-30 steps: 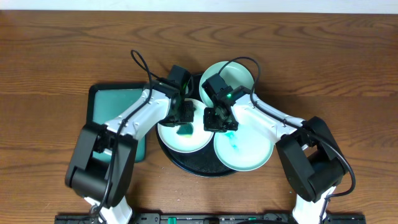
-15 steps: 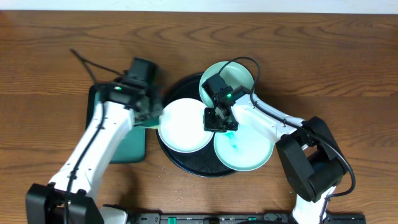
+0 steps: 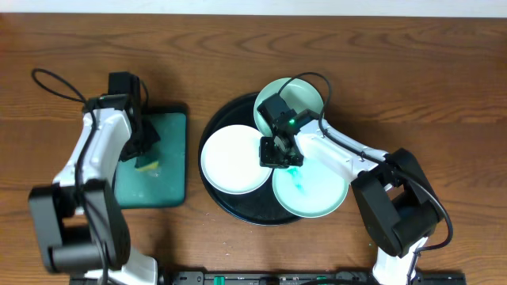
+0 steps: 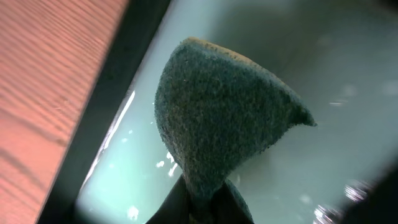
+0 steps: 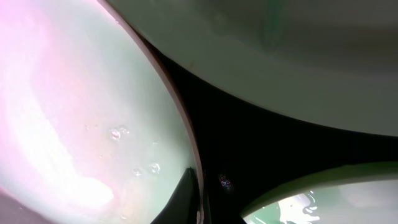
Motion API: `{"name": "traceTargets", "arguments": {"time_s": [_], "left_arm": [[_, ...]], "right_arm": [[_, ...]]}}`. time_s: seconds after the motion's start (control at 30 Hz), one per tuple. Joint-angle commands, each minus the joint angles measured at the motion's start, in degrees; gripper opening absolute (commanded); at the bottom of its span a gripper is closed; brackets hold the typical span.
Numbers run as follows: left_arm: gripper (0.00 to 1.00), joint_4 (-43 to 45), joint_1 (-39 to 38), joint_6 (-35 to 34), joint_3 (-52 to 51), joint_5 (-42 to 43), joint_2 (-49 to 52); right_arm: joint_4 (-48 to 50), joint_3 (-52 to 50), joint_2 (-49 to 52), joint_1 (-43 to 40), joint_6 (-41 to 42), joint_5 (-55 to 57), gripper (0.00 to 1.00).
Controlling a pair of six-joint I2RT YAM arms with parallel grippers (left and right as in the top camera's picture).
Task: Clean dirty plates on tray and stack at the side
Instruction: 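Return the sponge to the basin with the left gripper and withdraw, then lift the white plate with the right gripper, tilting it upward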
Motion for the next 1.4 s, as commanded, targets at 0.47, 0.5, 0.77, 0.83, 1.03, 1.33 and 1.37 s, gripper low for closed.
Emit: {"name": "traceTargets", "arguments": {"time_s": [0.47,0.5,0.77,0.83,1.03,1.33,1.37], "left_arm": [[0.67,0.9,0.3,1.6,0.2,4.0,3.9],[0.67,1.0,0.3,1.6,0.2,4.9,3.0],[0.77,-0.2,-1.5,1.4,0.2,7.0,-13.2],[0.79,-1.5,-2.5,1.2,0.2,7.1,-18.4],[0.79,-5.9,-5.4,0.8,0.2,7.3,-30.6],[0.79,-8.0,-8.0,0.8,0.2,7.3,-35.7],[0.79,-8.3,-8.2,0.8,0.2,7.3,-35.6]], "right_arm": [[-0.9,-1.9,2.3,1.4,-0.9,-0.2,0.01],[-0.9,-1.9,2.3,1.4,-0.9,-0.1,0.01],[-0.9,-1.9,2.3,1.4,-0.9,-0.2,0.01],[-0.8,-1.9,2.2,1.4,-1.3,-1.1,0.01],[-0.5,-1.2,0.6,0.2,-4.3,-7.2,0.02],[-0.3,-0.9,-6.1,-4.7,-8.9,-18.2,0.02],[-0.5,-0.9,-6.9,-5.3,-9.3,-19.6,0.02]]}}
